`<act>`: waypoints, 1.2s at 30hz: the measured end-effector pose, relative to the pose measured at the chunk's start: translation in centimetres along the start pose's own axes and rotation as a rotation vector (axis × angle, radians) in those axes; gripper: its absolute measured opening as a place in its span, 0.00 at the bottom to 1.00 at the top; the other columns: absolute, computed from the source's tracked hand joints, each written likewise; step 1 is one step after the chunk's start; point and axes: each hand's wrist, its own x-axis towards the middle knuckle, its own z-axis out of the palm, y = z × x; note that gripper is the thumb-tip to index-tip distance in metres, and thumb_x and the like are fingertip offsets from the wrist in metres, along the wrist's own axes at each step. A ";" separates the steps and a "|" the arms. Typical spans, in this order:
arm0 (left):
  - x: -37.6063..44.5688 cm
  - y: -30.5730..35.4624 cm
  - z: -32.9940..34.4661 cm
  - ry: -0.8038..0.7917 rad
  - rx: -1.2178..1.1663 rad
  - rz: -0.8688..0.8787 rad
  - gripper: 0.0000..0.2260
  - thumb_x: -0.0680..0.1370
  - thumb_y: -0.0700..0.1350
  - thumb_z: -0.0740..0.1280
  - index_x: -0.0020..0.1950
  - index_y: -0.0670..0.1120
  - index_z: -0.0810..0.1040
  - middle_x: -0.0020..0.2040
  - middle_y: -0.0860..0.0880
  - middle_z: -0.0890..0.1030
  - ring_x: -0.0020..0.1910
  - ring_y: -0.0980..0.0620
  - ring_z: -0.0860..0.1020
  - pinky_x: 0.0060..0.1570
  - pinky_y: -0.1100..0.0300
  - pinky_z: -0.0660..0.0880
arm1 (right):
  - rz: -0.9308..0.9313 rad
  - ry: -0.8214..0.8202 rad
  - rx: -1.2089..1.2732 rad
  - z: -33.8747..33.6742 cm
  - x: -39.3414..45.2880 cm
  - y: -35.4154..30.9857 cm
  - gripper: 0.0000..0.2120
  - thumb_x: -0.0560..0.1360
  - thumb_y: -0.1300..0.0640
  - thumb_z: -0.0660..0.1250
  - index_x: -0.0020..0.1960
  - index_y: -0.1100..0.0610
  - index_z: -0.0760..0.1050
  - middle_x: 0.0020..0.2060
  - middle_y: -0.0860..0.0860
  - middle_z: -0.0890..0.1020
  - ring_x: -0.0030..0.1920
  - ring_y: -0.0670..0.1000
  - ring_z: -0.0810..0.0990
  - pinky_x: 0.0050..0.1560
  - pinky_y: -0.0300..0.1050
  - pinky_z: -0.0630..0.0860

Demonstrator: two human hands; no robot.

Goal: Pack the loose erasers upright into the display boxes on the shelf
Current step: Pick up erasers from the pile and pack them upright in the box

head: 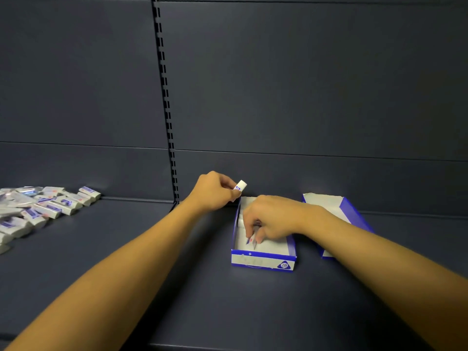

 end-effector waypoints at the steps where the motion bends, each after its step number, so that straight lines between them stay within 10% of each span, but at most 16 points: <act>1: 0.0 -0.1 0.1 0.003 -0.012 -0.009 0.04 0.75 0.46 0.73 0.47 0.50 0.86 0.40 0.52 0.86 0.45 0.55 0.82 0.46 0.61 0.78 | -0.016 -0.012 0.015 0.2 -0.1 0.0 0.08 0.72 0.53 0.76 0.50 0.48 0.83 0.41 0.39 0.78 0.40 0.40 0.73 0.48 0.46 0.76; 8: 0.5 -0.4 -0.7 0.037 -0.036 -0.055 0.03 0.74 0.46 0.73 0.47 0.50 0.86 0.40 0.50 0.86 0.40 0.56 0.80 0.35 0.66 0.73 | 0.100 0.081 0.133 -1.7 -1.2 0.7 0.15 0.71 0.52 0.77 0.57 0.46 0.83 0.48 0.39 0.79 0.46 0.32 0.73 0.48 0.33 0.71; 13: 0.9 -0.6 -1.1 0.081 -0.082 -0.086 0.03 0.75 0.46 0.73 0.46 0.49 0.86 0.41 0.50 0.85 0.39 0.57 0.79 0.29 0.70 0.70 | 0.415 0.125 0.274 -2.6 -1.6 0.1 0.10 0.72 0.49 0.77 0.45 0.56 0.85 0.43 0.49 0.86 0.46 0.48 0.84 0.45 0.43 0.81; 19: 1.2 -0.6 0.8 0.125 -0.150 -0.061 0.04 0.75 0.47 0.74 0.48 0.48 0.86 0.42 0.49 0.85 0.42 0.53 0.81 0.41 0.62 0.77 | 0.624 0.045 0.178 -0.2 0.2 -2.1 0.26 0.63 0.37 0.79 0.36 0.53 0.69 0.34 0.49 0.74 0.35 0.48 0.74 0.32 0.41 0.70; 27: 1.3 -0.9 2.0 0.097 -0.173 -0.025 0.08 0.77 0.46 0.72 0.53 0.45 0.85 0.45 0.47 0.86 0.45 0.51 0.83 0.46 0.59 0.79 | 0.552 -0.022 0.228 -0.4 0.2 -2.3 0.14 0.68 0.51 0.79 0.51 0.57 0.86 0.48 0.52 0.86 0.49 0.51 0.83 0.53 0.49 0.83; 36: 1.6 -1.2 1.4 0.094 -0.180 -0.032 0.09 0.77 0.46 0.72 0.55 0.45 0.85 0.47 0.48 0.85 0.46 0.53 0.82 0.47 0.60 0.79 | 0.474 0.103 0.273 0.0 1.2 -1.9 0.11 0.71 0.55 0.78 0.52 0.55 0.86 0.47 0.49 0.86 0.46 0.48 0.82 0.43 0.37 0.75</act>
